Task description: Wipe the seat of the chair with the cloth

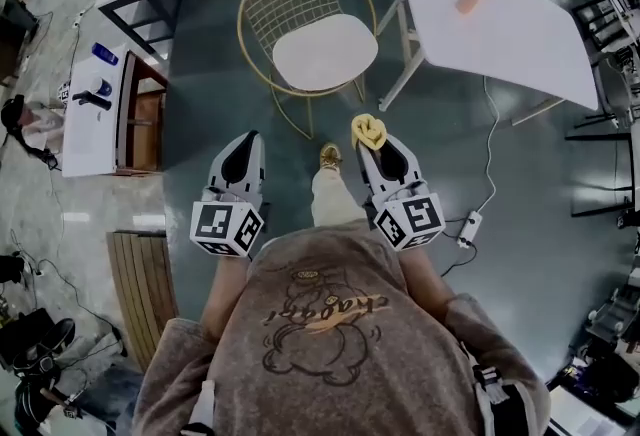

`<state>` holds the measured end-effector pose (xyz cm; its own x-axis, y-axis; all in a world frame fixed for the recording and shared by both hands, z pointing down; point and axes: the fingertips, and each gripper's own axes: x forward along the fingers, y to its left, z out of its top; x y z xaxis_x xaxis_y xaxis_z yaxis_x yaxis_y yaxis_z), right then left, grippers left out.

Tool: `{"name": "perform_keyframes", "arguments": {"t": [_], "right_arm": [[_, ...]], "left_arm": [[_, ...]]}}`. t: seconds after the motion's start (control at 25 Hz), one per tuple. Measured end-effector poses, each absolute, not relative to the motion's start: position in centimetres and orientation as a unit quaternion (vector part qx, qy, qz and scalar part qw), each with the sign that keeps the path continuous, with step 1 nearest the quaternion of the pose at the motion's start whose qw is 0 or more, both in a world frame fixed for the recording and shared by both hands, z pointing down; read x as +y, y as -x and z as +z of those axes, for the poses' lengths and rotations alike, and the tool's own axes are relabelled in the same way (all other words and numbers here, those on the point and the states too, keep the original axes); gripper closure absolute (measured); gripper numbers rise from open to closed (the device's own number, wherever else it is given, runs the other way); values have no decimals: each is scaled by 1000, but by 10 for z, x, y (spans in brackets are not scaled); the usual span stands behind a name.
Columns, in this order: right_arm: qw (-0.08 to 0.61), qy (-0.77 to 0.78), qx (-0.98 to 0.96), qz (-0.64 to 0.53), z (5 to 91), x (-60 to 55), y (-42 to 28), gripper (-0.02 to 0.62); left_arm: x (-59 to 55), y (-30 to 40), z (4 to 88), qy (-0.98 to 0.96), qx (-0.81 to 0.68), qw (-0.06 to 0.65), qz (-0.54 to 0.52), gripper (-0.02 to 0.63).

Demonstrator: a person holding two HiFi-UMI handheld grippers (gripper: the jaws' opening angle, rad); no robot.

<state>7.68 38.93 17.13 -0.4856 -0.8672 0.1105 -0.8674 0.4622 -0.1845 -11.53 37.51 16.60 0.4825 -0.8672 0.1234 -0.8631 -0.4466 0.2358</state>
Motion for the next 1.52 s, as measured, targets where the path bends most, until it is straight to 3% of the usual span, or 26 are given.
{"name": "perform_keyframes", "arguments": {"t": [0.96, 1.52], "right_arm": [[3, -433, -891, 138, 159, 119, -105, 469], [9, -468, -871, 146, 166, 42, -90, 469]], "left_arm": [[126, 79, 141, -815, -561, 147, -21, 603], [37, 84, 147, -836, -532, 136, -3, 603]]}}
